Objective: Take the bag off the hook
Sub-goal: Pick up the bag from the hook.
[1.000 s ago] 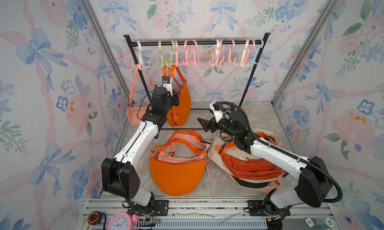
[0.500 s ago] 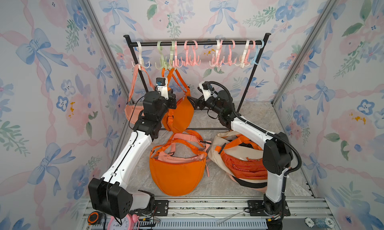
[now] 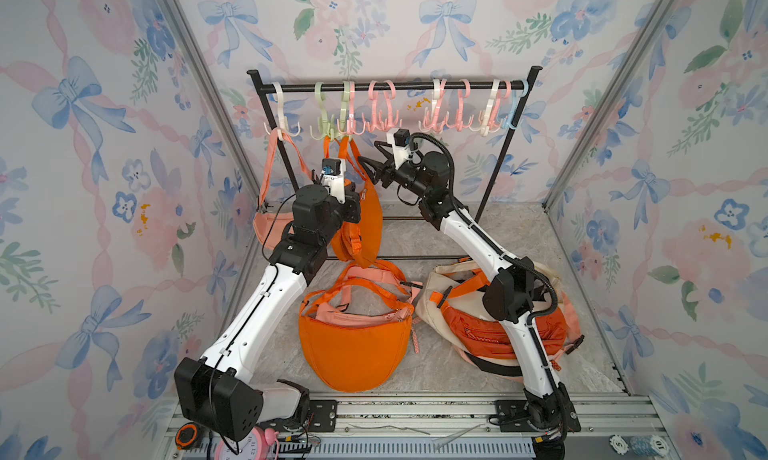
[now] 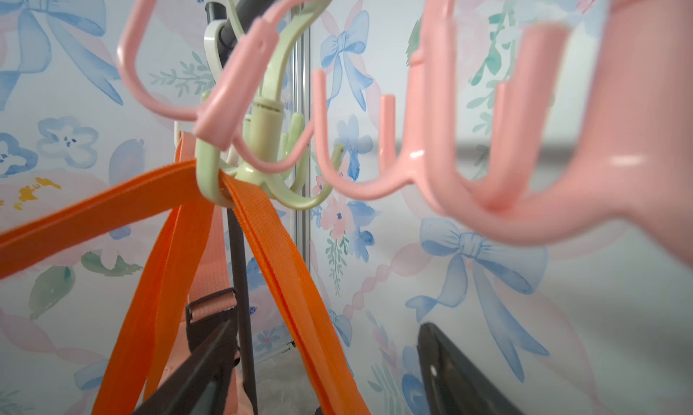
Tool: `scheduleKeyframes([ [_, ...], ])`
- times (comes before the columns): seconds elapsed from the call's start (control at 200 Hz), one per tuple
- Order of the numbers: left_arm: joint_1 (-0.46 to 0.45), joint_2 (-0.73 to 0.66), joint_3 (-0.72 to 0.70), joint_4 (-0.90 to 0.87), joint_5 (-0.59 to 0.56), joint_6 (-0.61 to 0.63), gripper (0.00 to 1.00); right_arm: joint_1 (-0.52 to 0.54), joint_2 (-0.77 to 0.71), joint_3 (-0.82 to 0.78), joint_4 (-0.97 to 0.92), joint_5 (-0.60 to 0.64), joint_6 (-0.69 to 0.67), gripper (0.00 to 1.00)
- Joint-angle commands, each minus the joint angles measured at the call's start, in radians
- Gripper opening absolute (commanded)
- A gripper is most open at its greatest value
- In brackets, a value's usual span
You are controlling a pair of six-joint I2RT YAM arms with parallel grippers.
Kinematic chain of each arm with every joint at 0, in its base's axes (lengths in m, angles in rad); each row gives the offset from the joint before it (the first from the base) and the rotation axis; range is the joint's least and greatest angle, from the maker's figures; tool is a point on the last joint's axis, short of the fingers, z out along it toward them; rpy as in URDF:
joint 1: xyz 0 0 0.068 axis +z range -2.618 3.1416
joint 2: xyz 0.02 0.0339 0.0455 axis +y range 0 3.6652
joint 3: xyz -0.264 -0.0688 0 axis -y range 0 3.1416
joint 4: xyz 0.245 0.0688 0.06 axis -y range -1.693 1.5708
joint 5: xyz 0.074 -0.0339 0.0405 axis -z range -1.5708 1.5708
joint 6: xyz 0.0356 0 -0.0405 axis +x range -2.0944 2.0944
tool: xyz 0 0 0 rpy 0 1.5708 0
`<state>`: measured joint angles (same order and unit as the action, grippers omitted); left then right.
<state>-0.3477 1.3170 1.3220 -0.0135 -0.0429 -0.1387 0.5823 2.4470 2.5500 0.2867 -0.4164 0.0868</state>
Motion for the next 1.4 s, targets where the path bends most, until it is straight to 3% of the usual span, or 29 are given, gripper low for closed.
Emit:
scheduleKeyframes([
  [0.0, -0.008, -0.001, 0.037, -0.011, 0.018, 0.007, 0.00, -0.006, 0.100, 0.148, -0.098, -0.024, 0.048, 0.77],
  [0.115, -0.008, 0.005, 0.053, -0.022, 0.020, 0.007, 0.00, -0.004, 0.154, 0.207, -0.057, -0.023, 0.081, 0.74],
  [0.215, -0.008, 0.010, 0.059, -0.027, 0.024, 0.005, 0.00, 0.003, 0.172, 0.203, -0.012, 0.014, 0.101, 0.59],
  [0.5, -0.008, 0.036, 0.096, -0.048, 0.020, 0.008, 0.00, 0.020, 0.202, 0.206, 0.069, 0.081, 0.165, 0.41],
  [0.755, -0.004, 0.054, 0.130, -0.057, 0.017, 0.024, 0.00, 0.049, 0.193, 0.190, 0.063, 0.089, 0.176, 0.00],
  [1.02, 0.009, 0.077, 0.177, -0.067, 0.012, 0.032, 0.00, 0.053, 0.076, 0.051, 0.085, 0.070, 0.174, 0.00],
  [1.395, 0.032, 0.176, 0.350, -0.084, 0.043, 0.033, 0.00, 0.051, -0.214, -0.326, 0.185, 0.069, 0.101, 0.00],
])
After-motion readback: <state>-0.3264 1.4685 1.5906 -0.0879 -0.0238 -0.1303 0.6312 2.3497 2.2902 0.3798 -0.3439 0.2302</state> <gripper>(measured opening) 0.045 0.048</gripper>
